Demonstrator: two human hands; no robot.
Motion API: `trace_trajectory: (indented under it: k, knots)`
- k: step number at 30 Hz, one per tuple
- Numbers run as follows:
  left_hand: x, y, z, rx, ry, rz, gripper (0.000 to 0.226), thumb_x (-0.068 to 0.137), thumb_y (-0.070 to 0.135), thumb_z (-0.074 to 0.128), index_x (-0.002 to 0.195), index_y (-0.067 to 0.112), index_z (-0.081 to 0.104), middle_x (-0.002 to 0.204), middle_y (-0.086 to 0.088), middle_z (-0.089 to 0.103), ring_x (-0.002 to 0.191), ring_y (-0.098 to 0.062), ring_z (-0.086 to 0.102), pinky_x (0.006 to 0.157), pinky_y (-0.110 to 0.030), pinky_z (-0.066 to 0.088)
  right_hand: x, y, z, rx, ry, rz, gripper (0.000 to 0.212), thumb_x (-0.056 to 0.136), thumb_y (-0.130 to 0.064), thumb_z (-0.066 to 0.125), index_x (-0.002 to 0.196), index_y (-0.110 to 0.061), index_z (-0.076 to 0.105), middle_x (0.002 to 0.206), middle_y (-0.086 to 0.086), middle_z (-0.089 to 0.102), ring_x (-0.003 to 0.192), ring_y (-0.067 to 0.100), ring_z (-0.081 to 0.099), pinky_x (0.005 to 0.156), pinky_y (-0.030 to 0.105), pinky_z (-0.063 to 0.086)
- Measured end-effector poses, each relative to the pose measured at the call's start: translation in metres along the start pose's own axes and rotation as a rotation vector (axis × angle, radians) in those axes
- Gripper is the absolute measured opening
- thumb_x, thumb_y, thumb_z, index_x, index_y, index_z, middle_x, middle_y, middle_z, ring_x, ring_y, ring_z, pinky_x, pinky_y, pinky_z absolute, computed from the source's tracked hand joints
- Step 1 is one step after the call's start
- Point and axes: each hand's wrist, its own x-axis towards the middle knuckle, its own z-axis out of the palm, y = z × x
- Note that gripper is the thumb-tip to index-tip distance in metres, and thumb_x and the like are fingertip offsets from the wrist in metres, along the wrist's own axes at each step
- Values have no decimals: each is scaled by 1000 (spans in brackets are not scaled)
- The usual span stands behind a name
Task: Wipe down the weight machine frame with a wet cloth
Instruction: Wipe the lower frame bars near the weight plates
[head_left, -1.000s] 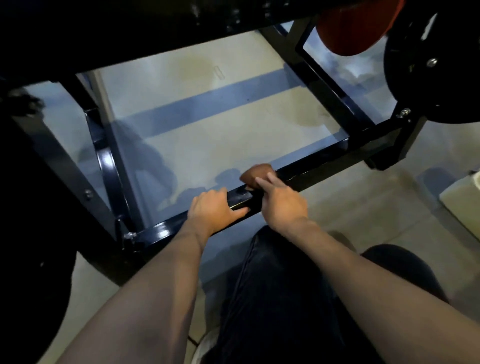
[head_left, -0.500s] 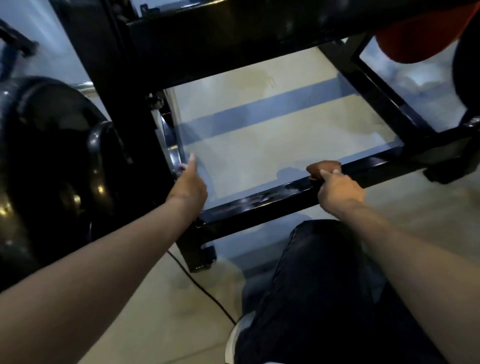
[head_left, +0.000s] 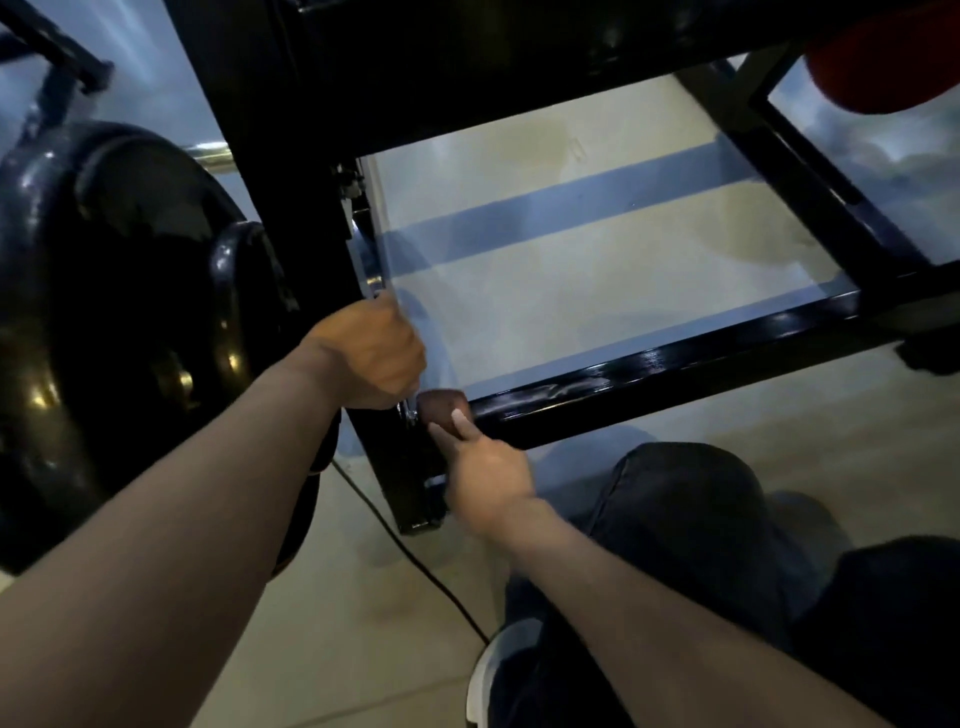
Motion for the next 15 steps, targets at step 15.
trace_trajectory:
  k: [15]
  knots:
    - [2, 4, 1, -84, 97, -25, 35, 103, 32, 34, 91, 17, 63, 84, -3, 64, 71, -23, 46, 73, -37, 30, 7, 32, -10, -4, 129, 165, 57, 99, -21, 52, 153, -35, 39, 167, 4, 26, 121, 35, 63, 98, 42, 50]
